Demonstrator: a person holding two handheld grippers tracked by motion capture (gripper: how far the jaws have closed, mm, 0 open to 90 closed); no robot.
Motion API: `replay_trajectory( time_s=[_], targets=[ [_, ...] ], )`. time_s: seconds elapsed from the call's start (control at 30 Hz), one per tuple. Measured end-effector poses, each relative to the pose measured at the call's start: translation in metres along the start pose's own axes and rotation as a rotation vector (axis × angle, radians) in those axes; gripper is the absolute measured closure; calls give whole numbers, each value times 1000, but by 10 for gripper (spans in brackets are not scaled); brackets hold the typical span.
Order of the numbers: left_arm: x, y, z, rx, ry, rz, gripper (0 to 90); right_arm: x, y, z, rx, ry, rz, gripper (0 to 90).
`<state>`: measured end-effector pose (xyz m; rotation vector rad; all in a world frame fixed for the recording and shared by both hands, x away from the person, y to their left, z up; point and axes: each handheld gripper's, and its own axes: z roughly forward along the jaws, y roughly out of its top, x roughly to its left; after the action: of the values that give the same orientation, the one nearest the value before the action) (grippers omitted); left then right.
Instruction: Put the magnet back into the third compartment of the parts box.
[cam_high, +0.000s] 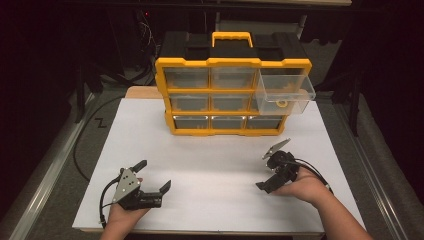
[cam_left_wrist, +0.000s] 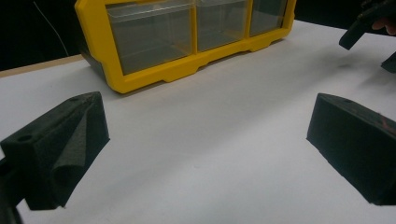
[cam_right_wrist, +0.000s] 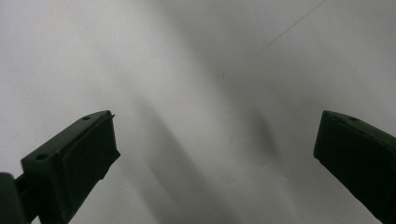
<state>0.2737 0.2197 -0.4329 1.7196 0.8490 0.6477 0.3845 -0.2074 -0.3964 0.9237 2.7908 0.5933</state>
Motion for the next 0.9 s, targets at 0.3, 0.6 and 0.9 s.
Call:
replay_trajectory(
  time_s=[0.3,0.6,0.9],
  targets=[
    [1,0,0,7,5,-3,0,2,-14,4,-158,-6,46,9],
    [2,-1,0,12,6,-18,0,4,-32,8,-317,-22,97,10],
    [5,-1,-1,13,5,-48,0,16,-49,6,-485,-61,133,10]
  ],
)
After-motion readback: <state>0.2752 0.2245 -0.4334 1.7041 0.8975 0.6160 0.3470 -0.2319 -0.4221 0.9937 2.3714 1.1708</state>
